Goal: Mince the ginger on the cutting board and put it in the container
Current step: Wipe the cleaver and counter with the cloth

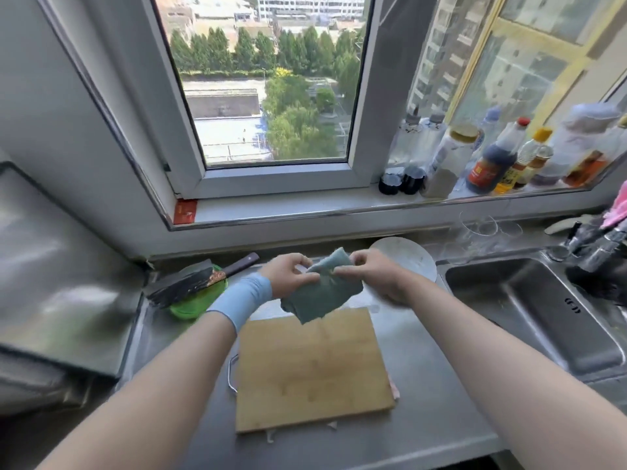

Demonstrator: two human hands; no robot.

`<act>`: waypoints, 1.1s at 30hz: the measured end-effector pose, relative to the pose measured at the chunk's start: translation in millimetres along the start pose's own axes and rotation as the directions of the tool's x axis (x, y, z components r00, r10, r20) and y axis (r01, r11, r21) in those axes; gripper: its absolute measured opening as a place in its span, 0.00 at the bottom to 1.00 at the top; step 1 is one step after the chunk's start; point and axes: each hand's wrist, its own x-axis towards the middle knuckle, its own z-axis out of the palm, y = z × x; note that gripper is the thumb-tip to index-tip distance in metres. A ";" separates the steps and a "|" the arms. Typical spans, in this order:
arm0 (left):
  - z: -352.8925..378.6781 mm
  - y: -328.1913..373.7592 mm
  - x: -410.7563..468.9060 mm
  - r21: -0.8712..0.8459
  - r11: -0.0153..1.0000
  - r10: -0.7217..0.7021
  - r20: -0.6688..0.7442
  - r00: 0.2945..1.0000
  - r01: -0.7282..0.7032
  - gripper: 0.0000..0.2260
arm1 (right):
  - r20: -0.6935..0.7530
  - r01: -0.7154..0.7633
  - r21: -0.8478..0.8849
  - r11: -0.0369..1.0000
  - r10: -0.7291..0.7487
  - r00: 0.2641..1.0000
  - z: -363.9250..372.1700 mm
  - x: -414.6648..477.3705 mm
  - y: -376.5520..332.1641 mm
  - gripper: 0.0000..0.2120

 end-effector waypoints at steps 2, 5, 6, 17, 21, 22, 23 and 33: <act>-27.6 -15.2 -16.0 -0.147 0.988 -0.038 0.108 0.993 0.054 0.08 | -0.062 0.019 0.100 0.995 -0.013 0.998 16.1 2.9 -12.9 0.21; -44.5 -49.1 -31.5 -0.318 0.942 -0.065 0.142 0.988 0.108 0.06 | -0.130 0.025 0.135 0.990 -0.007 0.992 42.1 7.9 -28.5 0.19; -44.3 -56.6 -35.0 -0.472 0.869 -0.094 0.139 0.986 0.149 0.06 | -0.136 0.010 0.104 0.995 0.004 0.991 51.8 9.9 -29.7 0.19; -2.1 -115.8 -36.4 -0.401 0.878 -0.201 0.182 0.963 0.259 0.38 | -0.026 -0.285 0.020 0.958 0.286 0.958 100.8 13.9 33.0 0.10; 7.0 -111.2 -15.6 -0.119 0.968 -0.217 0.045 0.975 0.221 0.31 | -0.083 -0.262 -0.144 0.954 0.252 0.964 92.6 26.6 46.5 0.14; 8.9 -109.1 -8.5 -0.132 0.967 -0.218 0.001 0.976 0.216 0.27 | -0.136 -0.250 -0.098 0.963 0.236 0.962 90.1 33.8 46.6 0.13; 10.1 -108.0 -0.5 -0.189 0.960 -0.222 -0.049 0.974 0.209 0.23 | -0.198 -0.230 -0.062 0.971 0.214 0.957 86.5 43.5 44.2 0.13; 19.2 -124.0 64.8 0.320 0.858 -0.353 -0.199 0.914 0.401 0.17 | -0.050 -0.026 -0.656 0.754 -0.009 0.999 91.5 155.3 39.7 0.22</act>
